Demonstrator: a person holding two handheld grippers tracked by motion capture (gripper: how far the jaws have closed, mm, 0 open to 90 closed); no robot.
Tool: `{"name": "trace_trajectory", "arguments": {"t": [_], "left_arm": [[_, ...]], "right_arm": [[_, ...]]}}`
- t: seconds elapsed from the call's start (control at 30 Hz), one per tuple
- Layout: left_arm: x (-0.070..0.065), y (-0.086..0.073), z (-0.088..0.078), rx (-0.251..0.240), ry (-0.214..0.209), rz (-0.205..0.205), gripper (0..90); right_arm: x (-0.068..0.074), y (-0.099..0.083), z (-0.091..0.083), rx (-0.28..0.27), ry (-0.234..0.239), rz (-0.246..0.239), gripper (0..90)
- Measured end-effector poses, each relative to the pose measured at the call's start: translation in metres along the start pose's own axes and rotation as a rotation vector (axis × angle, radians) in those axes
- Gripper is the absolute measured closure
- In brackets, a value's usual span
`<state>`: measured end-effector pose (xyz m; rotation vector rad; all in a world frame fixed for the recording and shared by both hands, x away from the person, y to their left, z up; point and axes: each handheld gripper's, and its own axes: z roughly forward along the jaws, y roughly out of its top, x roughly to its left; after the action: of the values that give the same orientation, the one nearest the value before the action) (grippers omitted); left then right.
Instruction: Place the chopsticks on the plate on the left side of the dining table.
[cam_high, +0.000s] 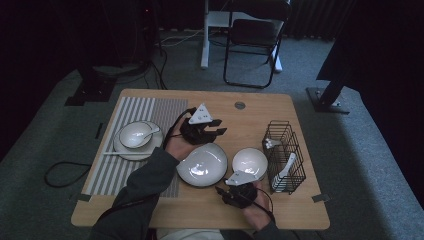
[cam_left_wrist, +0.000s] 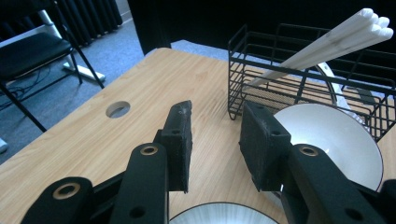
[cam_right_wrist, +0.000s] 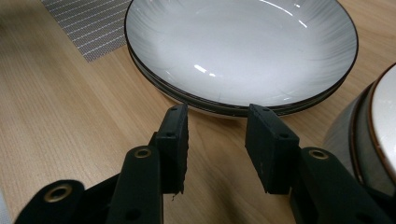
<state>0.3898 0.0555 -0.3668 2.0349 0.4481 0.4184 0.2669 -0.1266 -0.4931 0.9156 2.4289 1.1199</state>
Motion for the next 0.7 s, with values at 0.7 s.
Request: {"name": "trace_trajectory", "arguments": {"t": [0.7], "left_arm": [[-0.015, 0.019, 0.028, 0.02, -0.076, 0.021, 64.2]], "right_arm": [[0.008, -0.002, 0.006, 0.01, 0.009, -0.017, 59.6]]}}
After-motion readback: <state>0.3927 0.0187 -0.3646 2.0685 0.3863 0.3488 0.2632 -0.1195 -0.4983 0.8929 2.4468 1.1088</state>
